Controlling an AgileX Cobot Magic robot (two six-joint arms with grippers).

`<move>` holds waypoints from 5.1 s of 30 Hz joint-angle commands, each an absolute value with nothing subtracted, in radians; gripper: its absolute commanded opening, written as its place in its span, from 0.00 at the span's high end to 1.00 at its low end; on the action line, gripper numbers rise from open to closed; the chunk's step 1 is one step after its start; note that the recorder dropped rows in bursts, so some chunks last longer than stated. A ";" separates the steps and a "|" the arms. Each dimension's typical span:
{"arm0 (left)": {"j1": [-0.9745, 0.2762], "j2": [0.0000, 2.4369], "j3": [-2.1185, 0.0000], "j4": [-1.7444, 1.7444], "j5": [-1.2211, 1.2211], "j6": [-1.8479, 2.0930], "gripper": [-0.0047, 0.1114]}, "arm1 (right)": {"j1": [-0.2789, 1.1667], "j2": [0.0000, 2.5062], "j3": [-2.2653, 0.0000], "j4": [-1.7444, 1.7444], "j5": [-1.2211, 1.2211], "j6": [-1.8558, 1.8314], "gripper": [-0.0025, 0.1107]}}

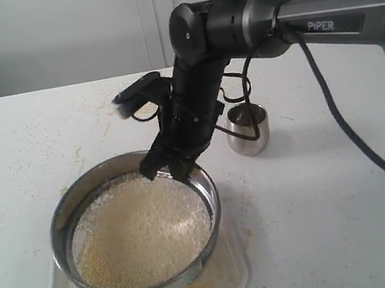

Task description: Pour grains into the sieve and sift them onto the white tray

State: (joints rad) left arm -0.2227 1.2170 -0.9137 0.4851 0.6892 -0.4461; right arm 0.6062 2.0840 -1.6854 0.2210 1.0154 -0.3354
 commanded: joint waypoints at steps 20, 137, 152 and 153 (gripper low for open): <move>-0.221 1.208 -0.906 0.487 0.701 -0.449 0.96 | 0.581 2.054 -1.685 0.129 0.905 0.069 0.98; -0.221 1.208 -0.906 0.487 0.701 -0.449 0.96 | 0.020 1.720 -0.935 0.236 0.566 -0.416 0.60; -0.221 1.208 -0.906 0.487 0.701 -0.449 0.96 | 0.020 1.382 -0.935 0.237 0.737 -0.408 0.98; -0.221 1.208 -0.906 0.487 0.701 -0.449 0.96 | 0.020 1.368 -0.935 0.237 0.747 -0.408 0.98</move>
